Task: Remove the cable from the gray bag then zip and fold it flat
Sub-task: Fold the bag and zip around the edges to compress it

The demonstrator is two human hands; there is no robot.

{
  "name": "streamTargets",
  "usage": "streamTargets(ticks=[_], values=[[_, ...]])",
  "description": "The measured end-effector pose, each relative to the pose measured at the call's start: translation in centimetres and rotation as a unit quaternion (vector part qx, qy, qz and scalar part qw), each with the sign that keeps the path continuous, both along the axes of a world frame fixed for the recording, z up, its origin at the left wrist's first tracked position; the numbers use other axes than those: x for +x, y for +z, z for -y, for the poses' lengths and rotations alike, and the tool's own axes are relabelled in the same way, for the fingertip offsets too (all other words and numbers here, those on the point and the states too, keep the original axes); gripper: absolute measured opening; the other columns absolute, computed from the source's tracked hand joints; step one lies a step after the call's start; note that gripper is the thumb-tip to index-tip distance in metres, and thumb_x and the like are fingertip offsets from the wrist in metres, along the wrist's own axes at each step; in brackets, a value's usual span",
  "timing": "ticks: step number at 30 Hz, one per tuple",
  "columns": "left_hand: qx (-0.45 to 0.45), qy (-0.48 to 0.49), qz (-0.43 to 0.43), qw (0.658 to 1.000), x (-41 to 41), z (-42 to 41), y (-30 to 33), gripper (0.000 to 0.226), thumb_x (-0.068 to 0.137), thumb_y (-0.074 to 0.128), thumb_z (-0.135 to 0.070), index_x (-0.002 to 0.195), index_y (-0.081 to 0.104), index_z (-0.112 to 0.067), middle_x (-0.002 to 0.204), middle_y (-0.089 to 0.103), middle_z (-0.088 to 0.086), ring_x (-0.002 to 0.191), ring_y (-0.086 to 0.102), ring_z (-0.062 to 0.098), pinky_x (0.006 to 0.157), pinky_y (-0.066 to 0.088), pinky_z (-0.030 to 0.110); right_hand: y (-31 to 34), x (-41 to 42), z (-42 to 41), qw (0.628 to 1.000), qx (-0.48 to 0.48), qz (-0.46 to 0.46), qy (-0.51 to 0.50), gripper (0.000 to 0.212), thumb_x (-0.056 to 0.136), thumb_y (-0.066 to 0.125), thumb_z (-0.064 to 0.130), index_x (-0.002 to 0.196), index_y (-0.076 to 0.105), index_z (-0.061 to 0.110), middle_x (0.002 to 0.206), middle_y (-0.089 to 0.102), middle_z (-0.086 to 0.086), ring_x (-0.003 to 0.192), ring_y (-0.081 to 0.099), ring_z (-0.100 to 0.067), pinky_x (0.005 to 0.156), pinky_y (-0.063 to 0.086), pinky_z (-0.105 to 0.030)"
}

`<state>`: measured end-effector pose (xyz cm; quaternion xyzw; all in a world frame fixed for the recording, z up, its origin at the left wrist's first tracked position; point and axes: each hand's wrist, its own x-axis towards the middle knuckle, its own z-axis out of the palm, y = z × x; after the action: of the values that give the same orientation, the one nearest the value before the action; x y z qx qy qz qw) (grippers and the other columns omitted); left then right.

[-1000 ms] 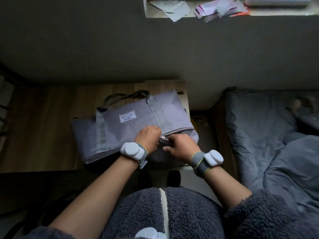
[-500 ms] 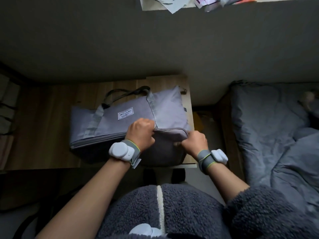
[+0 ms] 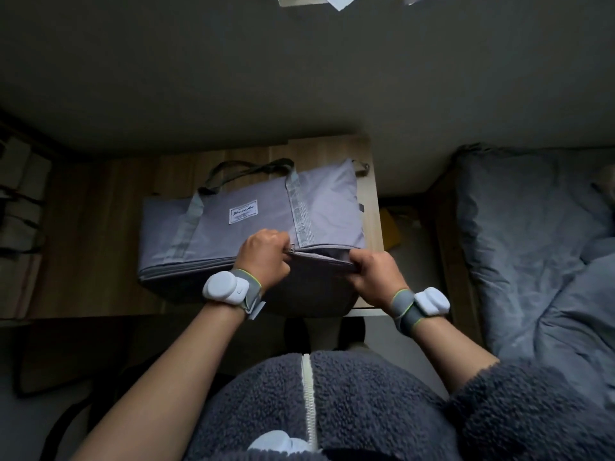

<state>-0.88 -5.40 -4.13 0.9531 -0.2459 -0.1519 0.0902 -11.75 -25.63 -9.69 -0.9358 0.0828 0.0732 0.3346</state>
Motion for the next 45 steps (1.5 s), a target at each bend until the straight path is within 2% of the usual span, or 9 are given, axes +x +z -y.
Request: streamTargets(ticks=[2, 7, 10, 14, 18, 25, 33, 40, 45], values=[[-0.010, 0.013, -0.006, 1.000, 0.1, -0.2, 0.2, 0.011, 0.069, 0.064, -0.010, 0.080, 0.065, -0.015, 0.085, 0.068, 0.010, 0.086, 0.060, 0.032, 0.072, 0.045, 0.032, 0.5, -0.6, 0.3, 0.992, -0.101, 0.052, 0.063, 0.016, 0.073, 0.070, 0.020, 0.073, 0.055, 0.016, 0.072, 0.062, -0.005, 0.074, 0.060, -0.034, 0.055, 0.043, -0.031], [-0.007, 0.036, -0.046, 0.998, -0.4, -0.5, 0.3, 0.009, 0.072, 0.070, -0.018, 0.080, 0.067, -0.017, 0.089, 0.069, 0.010, 0.090, 0.062, 0.031, 0.076, 0.046, 0.031, 3.2, 2.5, -0.6, 0.953, -0.246, -0.141, 0.107, 0.042, 0.078, 0.061, 0.058, 0.092, 0.066, 0.019, 0.098, 0.068, -0.010, 0.087, 0.067, -0.033, 0.065, 0.043, -0.032], [-0.032, 0.048, -0.053, 0.997, -0.3, -0.5, 0.3, 0.012, 0.069, 0.075, -0.019, 0.079, 0.068, -0.017, 0.087, 0.068, 0.008, 0.088, 0.061, 0.030, 0.074, 0.045, 0.031, 5.0, 4.6, -2.6, 0.970, -0.204, -0.071, 0.109, 0.047, 0.079, 0.055, 0.064, 0.088, 0.062, 0.019, 0.095, 0.067, -0.011, 0.086, 0.065, -0.033, 0.068, 0.047, -0.035], [-0.041, 0.037, -0.029, 0.998, -0.9, -0.5, 0.4, 0.013, 0.073, 0.067, -0.020, 0.084, 0.068, -0.014, 0.087, 0.068, 0.015, 0.087, 0.061, 0.036, 0.071, 0.046, 0.038, 5.8, 6.7, -6.4, 0.985, -0.062, -0.038, 0.159, 0.031, 0.092, 0.052, 0.037, 0.115, 0.058, 0.016, 0.113, 0.057, -0.010, 0.102, 0.058, -0.033, 0.078, 0.047, -0.040], [-0.047, 0.036, -0.009, 0.998, -0.9, -0.5, 0.4, 0.010, 0.074, 0.061, -0.017, 0.080, 0.067, -0.010, 0.085, 0.067, 0.018, 0.084, 0.061, 0.039, 0.067, 0.044, 0.039, 5.5, 7.6, -7.2, 0.980, -0.073, -0.057, 0.175, 0.022, 0.088, 0.056, 0.030, 0.097, 0.061, 0.010, 0.102, 0.056, -0.013, 0.096, 0.058, -0.036, 0.072, 0.043, -0.037], [-0.045, 0.072, -0.029, 0.996, -0.8, -1.1, -0.1, 0.008, 0.072, 0.060, -0.014, 0.077, 0.067, -0.014, 0.087, 0.068, 0.013, 0.087, 0.061, 0.035, 0.070, 0.045, 0.036, 4.6, 7.7, -7.7, 0.977, -0.123, -0.123, 0.120, 0.044, 0.091, 0.052, 0.051, 0.084, 0.057, 0.009, 0.098, 0.065, -0.021, 0.092, 0.061, -0.039, 0.066, 0.037, -0.033], [-0.046, 0.077, -0.032, 0.995, -0.6, -1.3, -0.3, 0.008, 0.069, 0.062, -0.013, 0.075, 0.067, -0.016, 0.085, 0.069, 0.009, 0.087, 0.061, 0.031, 0.069, 0.044, 0.032, 5.0, 7.5, -8.5, 0.987, -0.074, -0.128, 0.070, 0.031, 0.079, 0.059, 0.037, 0.063, 0.049, 0.012, 0.083, 0.065, -0.023, 0.081, 0.061, -0.039, 0.061, 0.038, -0.032], [-0.051, 0.078, -0.038, 0.995, -0.6, -1.1, -0.4, 0.010, 0.068, 0.072, -0.022, 0.076, 0.067, -0.017, 0.085, 0.070, 0.008, 0.086, 0.062, 0.031, 0.068, 0.042, 0.030, 4.8, 7.9, -7.7, 0.981, -0.002, -0.190, -0.045, 0.029, 0.065, 0.055, 0.032, 0.075, 0.068, 0.007, 0.077, 0.064, -0.016, 0.080, 0.060, -0.038, 0.067, 0.049, -0.032], [-0.052, 0.102, -0.044, 0.992, -0.1, -1.7, -0.6, 0.017, 0.065, 0.079, -0.027, 0.075, 0.068, -0.018, 0.083, 0.072, 0.006, 0.084, 0.064, 0.030, 0.067, 0.042, 0.027, 4.2, 8.0, -5.8, 0.973, -0.042, -0.208, -0.093, 0.018, 0.063, 0.052, 0.023, 0.060, 0.057, 0.006, 0.058, 0.050, -0.009, 0.064, 0.051, -0.035, 0.058, 0.039, -0.028]])
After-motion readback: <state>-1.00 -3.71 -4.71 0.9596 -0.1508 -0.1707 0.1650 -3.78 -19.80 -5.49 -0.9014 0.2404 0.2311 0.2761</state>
